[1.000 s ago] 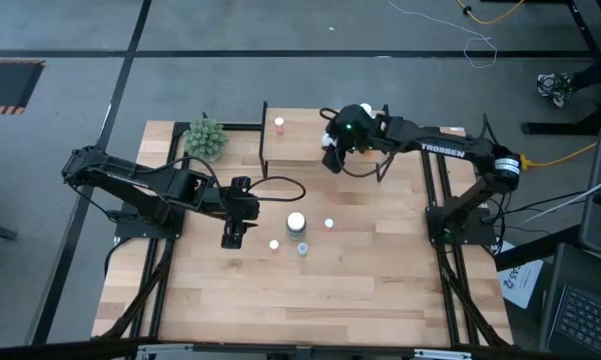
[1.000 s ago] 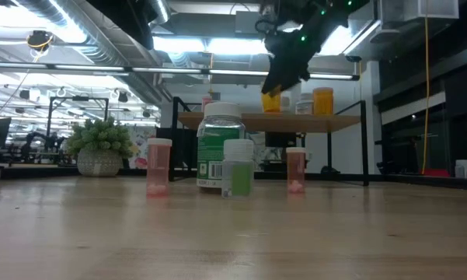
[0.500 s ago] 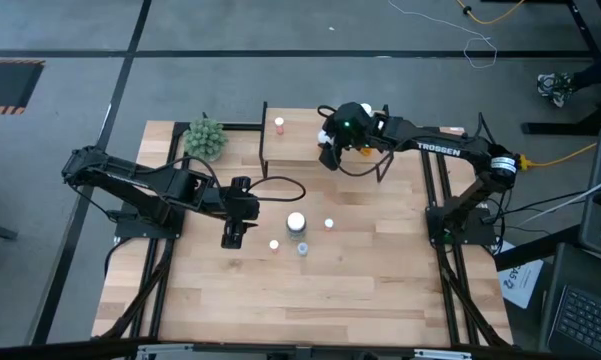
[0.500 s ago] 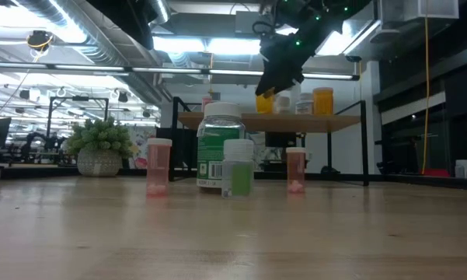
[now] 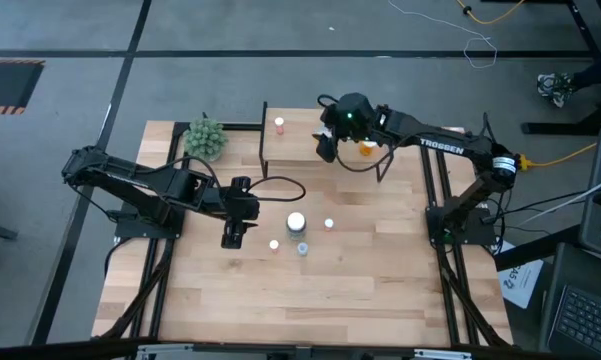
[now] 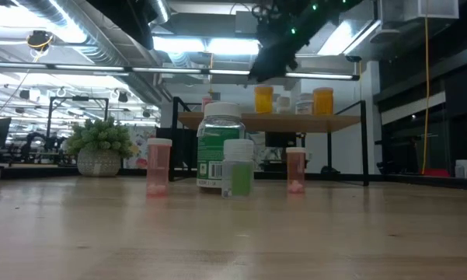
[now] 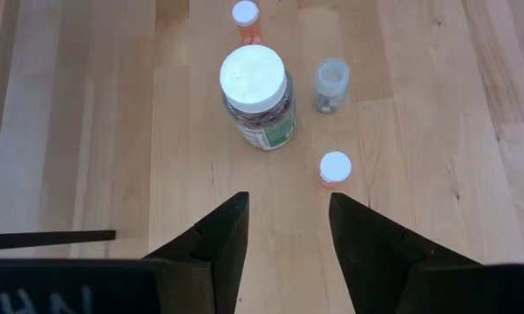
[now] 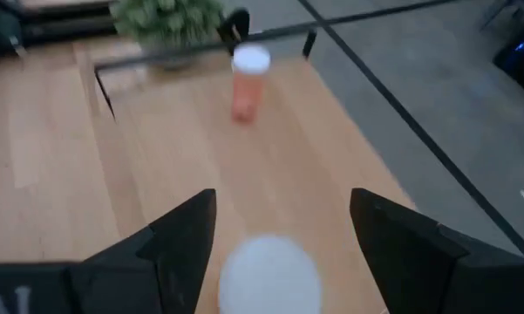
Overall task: Pick and place medicine bottles onto shelf by color
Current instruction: Put the right pink pill bottle on the shelf, then put the pink pill bottle on the shelf aligned with the other pink pill bottle
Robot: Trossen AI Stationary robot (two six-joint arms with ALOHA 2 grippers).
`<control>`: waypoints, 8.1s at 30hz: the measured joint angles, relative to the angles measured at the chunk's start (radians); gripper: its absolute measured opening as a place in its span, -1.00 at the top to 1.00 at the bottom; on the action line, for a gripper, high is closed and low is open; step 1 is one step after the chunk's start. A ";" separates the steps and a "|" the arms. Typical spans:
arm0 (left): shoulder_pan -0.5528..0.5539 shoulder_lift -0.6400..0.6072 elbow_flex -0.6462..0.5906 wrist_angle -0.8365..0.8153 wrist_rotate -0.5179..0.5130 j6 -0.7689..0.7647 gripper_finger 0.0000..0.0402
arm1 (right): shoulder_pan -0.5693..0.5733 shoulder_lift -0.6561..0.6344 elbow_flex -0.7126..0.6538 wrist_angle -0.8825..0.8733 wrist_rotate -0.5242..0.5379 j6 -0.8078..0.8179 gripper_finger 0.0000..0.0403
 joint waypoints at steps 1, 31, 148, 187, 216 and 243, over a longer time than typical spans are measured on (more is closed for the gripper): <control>0.000 0.000 0.000 0.000 0.000 0.000 0.22 | 0.000 0.000 0.027 -0.019 -0.005 0.000 -0.33; 0.000 0.000 0.000 0.000 -0.001 -0.001 0.22 | 0.441 0.000 -0.390 -0.034 -0.104 0.124 -0.33; -0.161 0.367 0.000 0.155 -0.111 -0.087 0.22 | -0.051 -0.034 -0.072 -0.334 0.000 0.062 0.28; -0.108 0.431 -0.002 0.146 -0.022 -0.193 0.09 | 0.054 -0.100 0.592 -0.797 -0.017 0.081 0.25; -0.055 0.541 0.000 0.241 0.023 -0.184 0.10 | 0.060 -0.139 0.835 -1.091 -0.015 0.135 0.25; -0.017 0.535 0.422 -0.397 -0.010 -0.028 0.56 | 0.074 -0.243 0.548 -1.143 -0.063 0.161 0.25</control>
